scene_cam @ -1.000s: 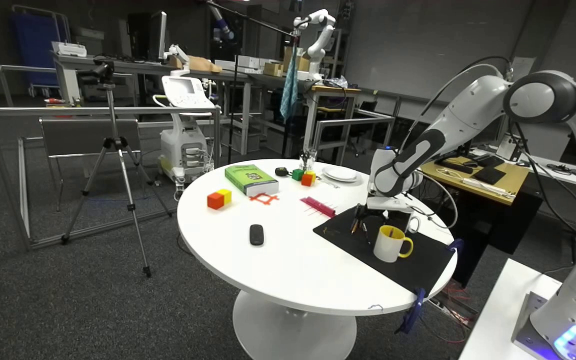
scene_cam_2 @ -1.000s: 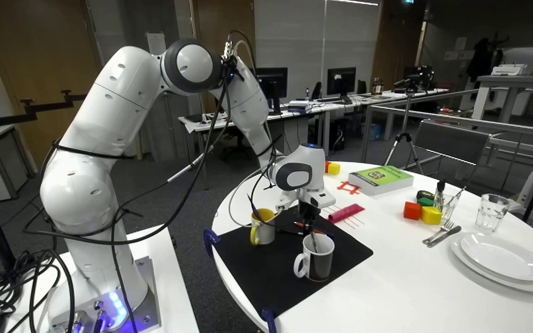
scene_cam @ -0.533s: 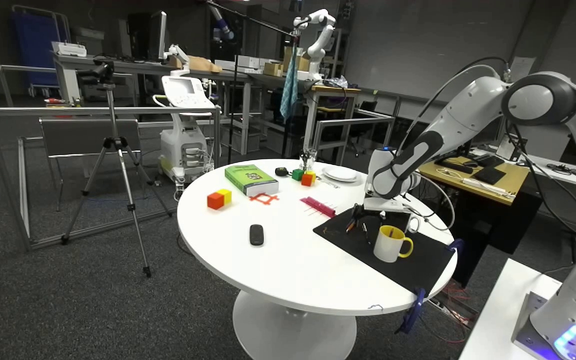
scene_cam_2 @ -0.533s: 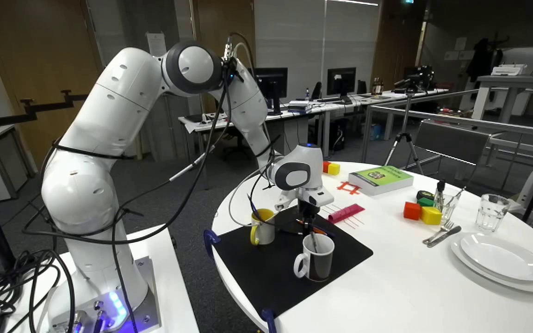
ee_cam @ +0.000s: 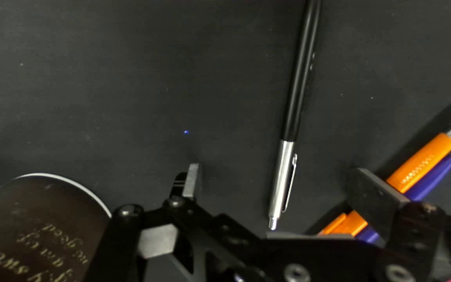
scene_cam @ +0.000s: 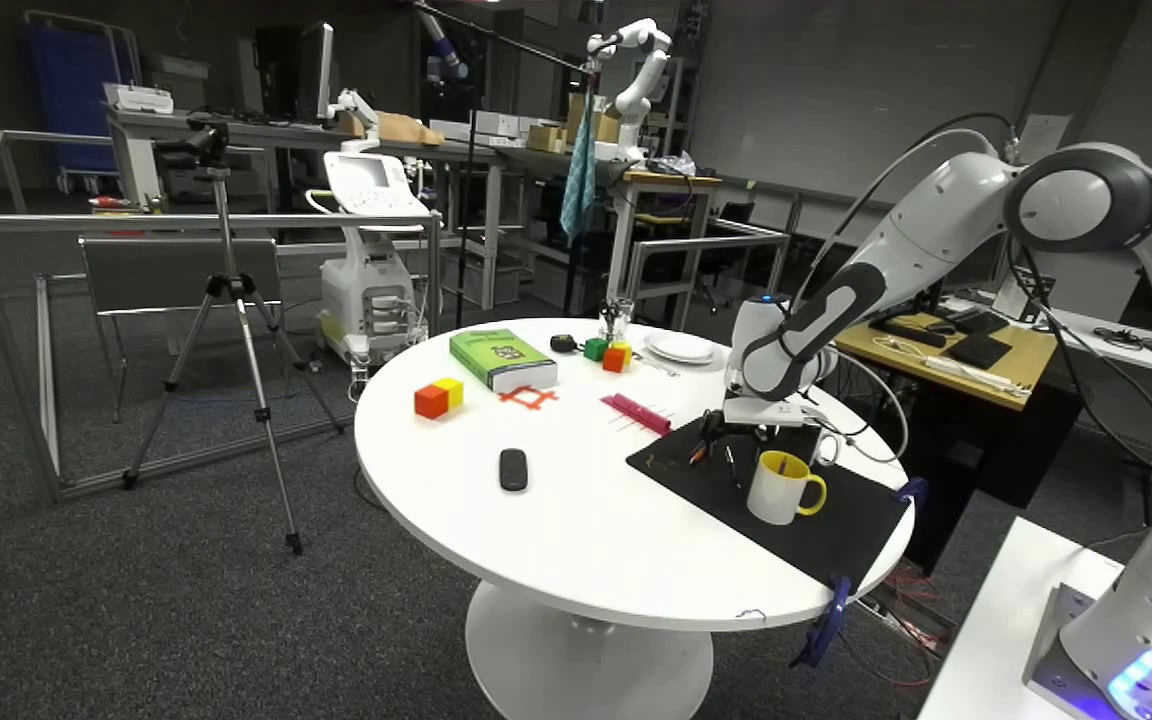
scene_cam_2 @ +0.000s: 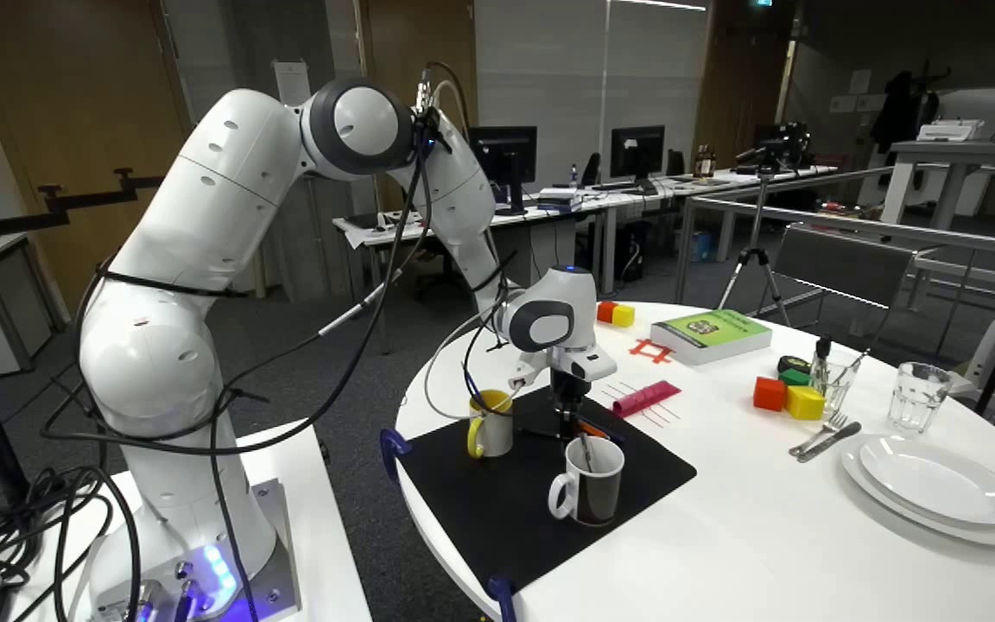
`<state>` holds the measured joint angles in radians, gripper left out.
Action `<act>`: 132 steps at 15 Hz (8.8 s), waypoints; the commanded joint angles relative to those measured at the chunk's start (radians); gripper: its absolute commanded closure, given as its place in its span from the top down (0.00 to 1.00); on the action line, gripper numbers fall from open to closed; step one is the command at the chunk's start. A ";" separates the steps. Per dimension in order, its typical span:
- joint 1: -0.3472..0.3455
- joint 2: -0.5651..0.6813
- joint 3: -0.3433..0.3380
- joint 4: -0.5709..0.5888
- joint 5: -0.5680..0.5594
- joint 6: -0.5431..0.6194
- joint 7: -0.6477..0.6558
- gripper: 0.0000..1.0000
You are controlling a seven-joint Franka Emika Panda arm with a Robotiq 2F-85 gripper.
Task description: Put the pen inside the black mug
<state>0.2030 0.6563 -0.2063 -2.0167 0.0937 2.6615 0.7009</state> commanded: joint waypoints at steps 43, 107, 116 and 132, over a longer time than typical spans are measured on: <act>-0.001 -0.133 0.035 -0.075 -0.085 -0.078 0.002 1.00; 0.043 -0.245 -0.037 -0.126 -0.300 -0.082 0.043 0.02; 0.101 -0.426 -0.153 -0.200 -0.787 -0.073 0.441 0.02; -0.113 -0.470 0.079 -0.213 -1.284 -0.223 0.865 0.02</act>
<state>0.1396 0.1822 -0.1765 -2.2262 -1.1628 2.4448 1.5554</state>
